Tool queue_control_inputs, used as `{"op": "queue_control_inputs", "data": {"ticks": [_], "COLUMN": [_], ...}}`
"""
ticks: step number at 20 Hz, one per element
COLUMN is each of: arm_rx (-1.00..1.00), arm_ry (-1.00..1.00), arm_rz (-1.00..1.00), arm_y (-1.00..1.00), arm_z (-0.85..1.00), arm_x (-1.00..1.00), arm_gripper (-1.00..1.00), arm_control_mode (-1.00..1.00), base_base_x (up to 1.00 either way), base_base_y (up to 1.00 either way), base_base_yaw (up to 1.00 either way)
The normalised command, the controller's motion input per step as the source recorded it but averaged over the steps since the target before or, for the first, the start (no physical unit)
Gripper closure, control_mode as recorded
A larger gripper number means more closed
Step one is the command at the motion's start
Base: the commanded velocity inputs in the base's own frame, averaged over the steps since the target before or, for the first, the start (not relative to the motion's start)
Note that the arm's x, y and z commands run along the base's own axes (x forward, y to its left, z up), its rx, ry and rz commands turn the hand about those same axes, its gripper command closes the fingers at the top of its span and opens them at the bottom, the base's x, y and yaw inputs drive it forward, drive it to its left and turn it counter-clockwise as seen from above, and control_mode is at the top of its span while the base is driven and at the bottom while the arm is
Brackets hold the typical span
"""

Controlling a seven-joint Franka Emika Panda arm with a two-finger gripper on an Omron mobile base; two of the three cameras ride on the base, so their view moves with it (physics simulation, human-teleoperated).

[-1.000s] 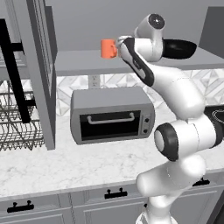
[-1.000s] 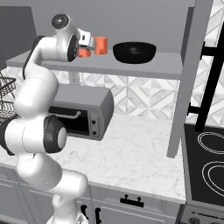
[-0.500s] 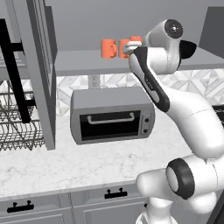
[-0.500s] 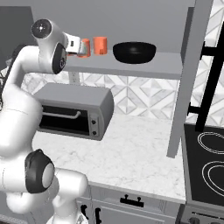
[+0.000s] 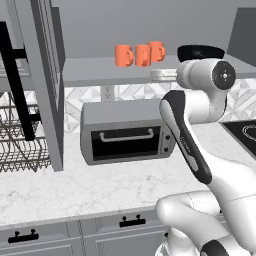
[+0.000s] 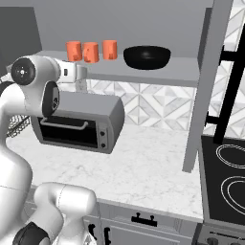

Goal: Gather all objects into one cabinet and sort the glasses and bowls to opposite sides.

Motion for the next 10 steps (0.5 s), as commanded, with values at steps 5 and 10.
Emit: {"op": "queue_control_inputs", "data": {"ticks": [5,10], "arm_rx": [-0.01,-0.13], "arm_ry": [0.00,0.04], "arm_rz": [0.00,-0.02], "arm_y": [-0.10,-0.08], "arm_z": [-0.23,-0.77], "arm_x": [-1.00,-1.00], "arm_gripper": [-1.00,-1.00], "arm_control_mode": [-1.00,-1.00], "base_base_x": [0.00,0.00], "base_base_y": [0.00,0.00], "base_base_yaw": [0.00,0.00]}}
